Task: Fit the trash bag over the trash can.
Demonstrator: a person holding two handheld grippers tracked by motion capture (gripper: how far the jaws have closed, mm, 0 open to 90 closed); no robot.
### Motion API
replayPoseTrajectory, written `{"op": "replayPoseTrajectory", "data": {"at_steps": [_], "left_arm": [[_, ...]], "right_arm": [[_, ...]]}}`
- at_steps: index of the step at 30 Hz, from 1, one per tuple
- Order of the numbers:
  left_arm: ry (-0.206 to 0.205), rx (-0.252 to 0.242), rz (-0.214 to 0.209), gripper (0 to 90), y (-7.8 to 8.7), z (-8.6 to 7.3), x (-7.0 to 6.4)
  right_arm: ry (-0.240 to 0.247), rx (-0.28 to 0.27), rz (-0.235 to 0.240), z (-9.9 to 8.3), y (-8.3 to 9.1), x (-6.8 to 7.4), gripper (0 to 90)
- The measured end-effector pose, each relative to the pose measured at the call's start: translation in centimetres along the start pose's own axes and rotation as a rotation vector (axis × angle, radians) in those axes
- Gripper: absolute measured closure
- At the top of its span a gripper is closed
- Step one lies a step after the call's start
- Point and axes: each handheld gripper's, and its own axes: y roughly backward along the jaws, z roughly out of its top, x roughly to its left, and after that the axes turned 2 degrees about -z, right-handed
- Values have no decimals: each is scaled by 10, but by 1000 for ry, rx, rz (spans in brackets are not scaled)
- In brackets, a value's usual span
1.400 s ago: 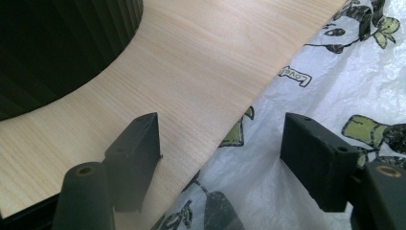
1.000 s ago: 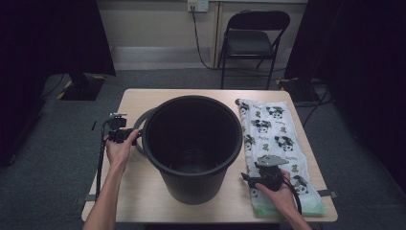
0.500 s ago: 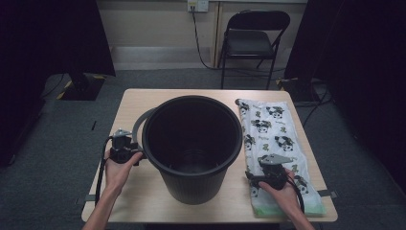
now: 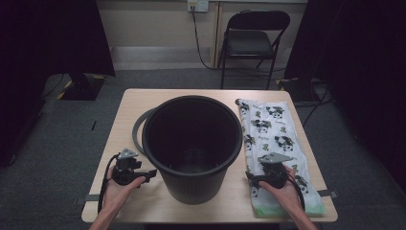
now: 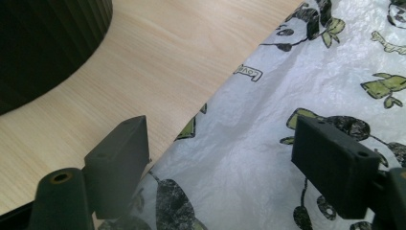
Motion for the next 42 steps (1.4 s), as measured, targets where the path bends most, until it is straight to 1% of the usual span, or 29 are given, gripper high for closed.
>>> {"op": "replayPoseTrajectory", "data": {"at_steps": [2,3,4,5,6,7,8,9,10,13,14,15,16,17,19,21,22,24,25,29,30,32,33,35,37,38,39,40,42], "left_arm": [[7,30,-14,225,-6,-5,-3],[-10,45,-10,226,-8,-6,-4],[-9,53,-10,226,-10,-7,-5],[-20,60,-1,229,-12,-8,-6],[-42,75,15,230,-15,-8,-7],[-59,71,31,225,-16,-8,-9],[-45,67,27,222,-17,-8,-9],[-49,67,29,212,-17,-9,-10],[-79,73,43,212,-17,-9,-10],[-104,71,62,197,-20,-10,-15],[-142,81,83,197,-20,-10,-16],[-163,83,93,193,-22,-11,-18],[-147,91,89,160,-23,-12,-21],[-167,86,92,140,-23,-11,-20],[-169,86,91,139,-23,-11,-19],[-170,82,87,139,-23,-12,-19],[-154,84,78,139,-23,-12,-20],[-166,72,79,135,-24,-13,-19],[-167,70,77,133,-24,-13,-19],[-172,72,76,132,-23,-13,-18],[-181,67,77,132,-24,-13,-18],[-182,67,77,132,-24,-13,-18],[-182,67,77,132,-24,-13,-17],[-183,64,74,132,-24,-13,-17],[-185,65,72,131,-24,-13,-17],[-184,67,73,131,-24,-13,-17],[-185,67,72,131,-24,-13,-17],[-186,67,72,130,-24,-13,-17],[-187,67,71,130,-24,-13,-17]], "right_arm": [[-3,10,-1,-1,-3,0,194],[-7,11,-5,-2,-5,0,198],[-13,15,-2,-3,-6,0,202],[-14,16,-1,-3,-7,0,211],[-6,23,-11,-3,-7,0,224],[-7,23,-16,-3,-8,0,223],[-17,21,-12,-3,-9,-1,229],[-23,19,-7,-3,-9,-2,237],[-23,18,-4,-3,-9,-2,240],[-25,12,4,-3,-11,-2,261],[-26,8,7,-3,-11,-3,292],[-27,6,6,-2,-11,-3,326],[-29,6,4,-2,-11,-3,360],[-28,3,7,-2,-10,-3,415],[-27,4,12,0,-10,-3,525],[-27,6,14,1,-10,-2,606],[-28,8,14,2,-10,-2,647],[-28,6,18,3,-11,-1,704],[-31,5,18,3,-11,0,721],[-30,-2,17,2,-11,0,724],[-31,-1,15,2,-11,0,726],[-32,7,15,2,-10,0,771],[-42,13,15,2,-9,2,776],[-35,21,26,0,-6,6,774],[-43,21,33,-2,-2,9,764],[-34,29,42,-3,-1,11,730],[-27,34,40,-3,0,12,649],[-29,42,25,-2,1,13,570],[-18,33,26,1,3,13,491]]}}
